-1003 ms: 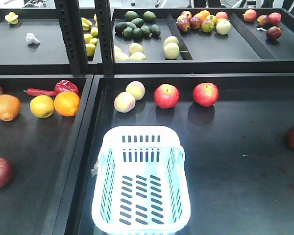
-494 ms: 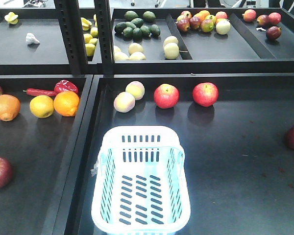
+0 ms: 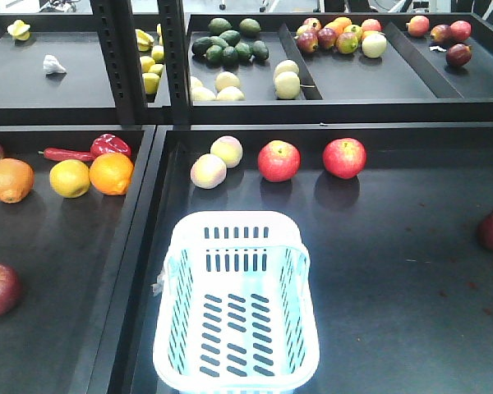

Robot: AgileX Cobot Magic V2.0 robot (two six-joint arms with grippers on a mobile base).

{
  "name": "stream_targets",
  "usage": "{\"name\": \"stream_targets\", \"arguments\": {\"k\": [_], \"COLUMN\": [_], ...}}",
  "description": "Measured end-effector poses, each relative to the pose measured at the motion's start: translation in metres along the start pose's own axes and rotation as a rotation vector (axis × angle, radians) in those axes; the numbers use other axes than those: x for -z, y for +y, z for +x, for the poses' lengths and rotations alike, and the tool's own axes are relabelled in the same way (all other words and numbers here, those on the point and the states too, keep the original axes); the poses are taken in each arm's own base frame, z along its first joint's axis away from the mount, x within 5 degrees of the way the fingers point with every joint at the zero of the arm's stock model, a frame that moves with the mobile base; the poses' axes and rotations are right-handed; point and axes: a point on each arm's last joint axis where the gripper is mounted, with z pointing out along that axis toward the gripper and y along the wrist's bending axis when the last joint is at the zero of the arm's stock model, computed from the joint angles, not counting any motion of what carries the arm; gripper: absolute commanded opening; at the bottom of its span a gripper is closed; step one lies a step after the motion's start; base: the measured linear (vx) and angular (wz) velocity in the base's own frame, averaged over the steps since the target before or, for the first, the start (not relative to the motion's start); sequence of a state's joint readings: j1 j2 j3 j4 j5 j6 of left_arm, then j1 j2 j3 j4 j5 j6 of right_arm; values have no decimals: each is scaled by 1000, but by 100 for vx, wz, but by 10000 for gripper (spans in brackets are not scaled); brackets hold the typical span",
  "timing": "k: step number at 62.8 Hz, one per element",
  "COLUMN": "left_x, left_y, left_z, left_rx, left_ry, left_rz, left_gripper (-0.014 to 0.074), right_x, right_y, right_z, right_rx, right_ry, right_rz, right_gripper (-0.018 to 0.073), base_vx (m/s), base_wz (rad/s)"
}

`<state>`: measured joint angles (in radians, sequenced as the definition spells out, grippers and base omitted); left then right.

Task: Pick three apples into basket with both arms

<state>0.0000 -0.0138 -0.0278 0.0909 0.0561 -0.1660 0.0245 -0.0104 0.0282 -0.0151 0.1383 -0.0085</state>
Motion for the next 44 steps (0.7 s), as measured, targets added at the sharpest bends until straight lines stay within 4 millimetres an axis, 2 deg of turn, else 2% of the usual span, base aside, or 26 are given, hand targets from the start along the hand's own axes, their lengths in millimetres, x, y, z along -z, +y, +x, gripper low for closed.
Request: {"name": "stream_targets", "arguments": {"k": [10,24,29,44], "left_x": [3,-18,-27,-39], "left_y": [-3,-5,-6,-6], "left_z": [-41,-80,-87,-86], "left_rx": [1,30,32,32], "left_ry": [-62,122,147,161], "left_rz": [1,-23,-24,-23], "left_gripper": [-6,-6,-6,1], "right_x": [0,0,0,0], "right_y": [0,0,0,0], "right_z": [0,0,0,0], "right_rx": [0,0,0,0], "right_ry": [0,0,0,0], "right_rz": [0,0,0,0], "right_gripper": [-10,-10,-10,-10], "base_vx": [0,0,0,0], "base_wz": [0,0,0,0]}}
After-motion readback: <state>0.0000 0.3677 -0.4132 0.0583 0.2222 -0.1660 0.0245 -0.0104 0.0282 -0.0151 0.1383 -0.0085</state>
